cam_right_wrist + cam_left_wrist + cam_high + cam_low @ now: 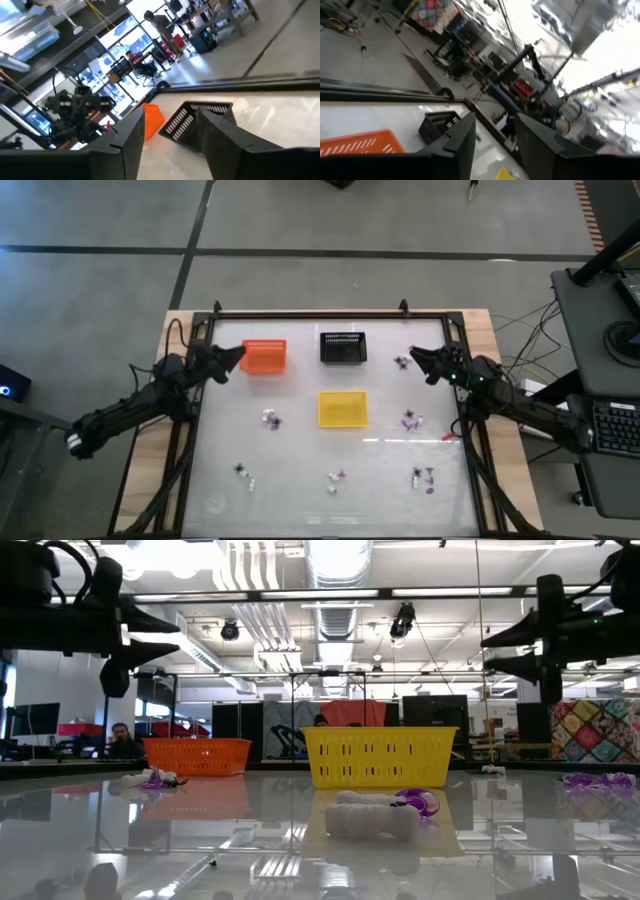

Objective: Sort Halloween decoration
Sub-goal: Put the white skeleton toy into the black bin

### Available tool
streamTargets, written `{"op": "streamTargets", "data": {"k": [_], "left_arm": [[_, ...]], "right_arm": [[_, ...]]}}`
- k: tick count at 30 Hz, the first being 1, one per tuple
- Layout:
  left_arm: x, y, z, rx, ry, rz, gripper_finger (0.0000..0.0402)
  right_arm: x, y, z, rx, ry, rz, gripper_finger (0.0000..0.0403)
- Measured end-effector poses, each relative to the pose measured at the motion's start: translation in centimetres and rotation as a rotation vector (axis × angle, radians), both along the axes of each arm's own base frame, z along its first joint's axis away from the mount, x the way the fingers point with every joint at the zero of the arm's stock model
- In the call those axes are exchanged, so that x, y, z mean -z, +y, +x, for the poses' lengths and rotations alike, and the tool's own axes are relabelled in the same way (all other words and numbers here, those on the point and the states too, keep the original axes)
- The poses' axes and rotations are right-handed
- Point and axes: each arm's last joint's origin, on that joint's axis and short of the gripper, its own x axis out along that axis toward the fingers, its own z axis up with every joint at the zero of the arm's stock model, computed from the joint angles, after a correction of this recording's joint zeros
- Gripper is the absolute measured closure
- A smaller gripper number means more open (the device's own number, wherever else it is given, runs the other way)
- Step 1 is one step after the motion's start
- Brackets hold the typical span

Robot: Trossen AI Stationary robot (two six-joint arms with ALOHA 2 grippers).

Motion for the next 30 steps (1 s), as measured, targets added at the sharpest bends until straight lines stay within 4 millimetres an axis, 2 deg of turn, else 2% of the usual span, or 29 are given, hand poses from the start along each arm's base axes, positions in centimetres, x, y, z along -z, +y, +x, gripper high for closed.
{"op": "streamTargets", "data": {"k": [3,8,12,16,20,25,30], "left_arm": [[0.0,-0.1,0.2,0.045,0.034,0.038,0.0266],[-1.7,-0.3,0.2,0.104,0.067,0.165,0.0265],[-3.1,-0.4,0.1,0.107,0.19,0.233,0.0265],[-4.7,-0.7,-0.5,0.131,0.405,0.249,0.0264],[-6.6,-1.0,-1.4,0.107,0.603,0.252,0.0266],[-8.5,-0.9,-1.7,0.027,0.61,0.264,0.0274],[-8.3,-0.8,-1.5,0.033,0.63,0.262,0.0276]], "right_arm": [[-0.1,-0.1,0.1,0.002,0.015,0.035,0.0231],[-3.0,-0.5,0.2,0.108,0.072,-0.056,0.0236],[-4.8,-0.8,0.4,0.172,0.338,-0.092,0.0236],[-5.8,-1.3,0.9,0.161,0.647,-0.048,0.0236],[-6.9,-1.9,2.1,0.139,0.776,-0.007,0.0236],[-7.6,-2.7,3.7,0.097,0.866,-0.053,0.0236],[-6.8,-3.3,5.4,-0.033,0.961,-0.055,0.0236]]}}
